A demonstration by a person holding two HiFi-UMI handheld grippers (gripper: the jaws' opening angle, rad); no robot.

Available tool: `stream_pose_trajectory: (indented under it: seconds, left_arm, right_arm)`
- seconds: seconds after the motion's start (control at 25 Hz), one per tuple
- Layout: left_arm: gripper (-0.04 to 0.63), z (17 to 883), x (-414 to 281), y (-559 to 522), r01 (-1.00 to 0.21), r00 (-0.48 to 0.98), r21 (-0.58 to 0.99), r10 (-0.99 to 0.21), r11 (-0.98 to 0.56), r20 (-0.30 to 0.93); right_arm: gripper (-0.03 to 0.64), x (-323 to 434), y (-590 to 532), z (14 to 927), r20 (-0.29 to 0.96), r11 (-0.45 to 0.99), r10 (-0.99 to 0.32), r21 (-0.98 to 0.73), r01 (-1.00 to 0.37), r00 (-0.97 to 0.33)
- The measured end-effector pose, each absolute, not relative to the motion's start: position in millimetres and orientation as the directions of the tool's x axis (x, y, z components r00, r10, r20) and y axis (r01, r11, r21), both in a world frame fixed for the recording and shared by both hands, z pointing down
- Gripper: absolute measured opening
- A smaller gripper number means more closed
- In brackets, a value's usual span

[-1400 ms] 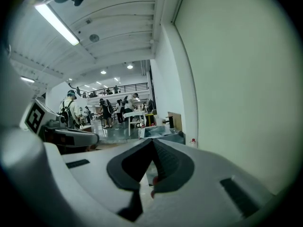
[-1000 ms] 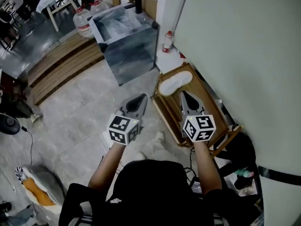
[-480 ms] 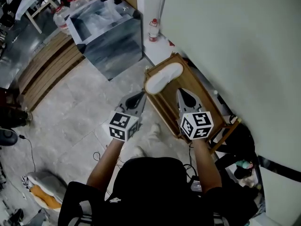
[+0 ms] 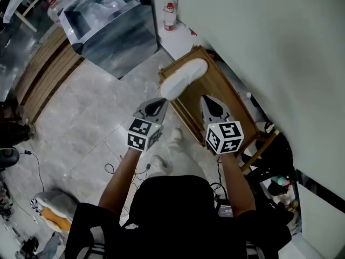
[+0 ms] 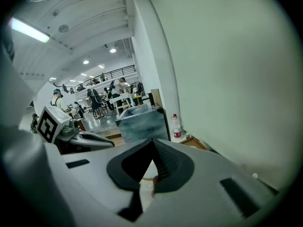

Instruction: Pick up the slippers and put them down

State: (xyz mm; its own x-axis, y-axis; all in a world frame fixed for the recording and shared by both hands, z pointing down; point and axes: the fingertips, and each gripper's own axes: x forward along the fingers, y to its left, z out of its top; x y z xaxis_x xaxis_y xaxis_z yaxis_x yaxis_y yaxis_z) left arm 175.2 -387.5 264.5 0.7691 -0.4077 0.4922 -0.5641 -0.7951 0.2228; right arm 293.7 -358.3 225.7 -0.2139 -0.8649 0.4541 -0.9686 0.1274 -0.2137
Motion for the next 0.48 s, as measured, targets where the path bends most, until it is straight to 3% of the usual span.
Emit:
stream_pose_trajectory:
  seconds: [0.48]
  left_arm:
    - [0.009, 333, 199, -408, -0.553, 0.721, 0.228, -0.323, -0.801, 0.613]
  right_arm:
    - [-0.008, 316, -377, 276, 0.533, 0.134, -0.812, -0.224, -0.965, -0.236]
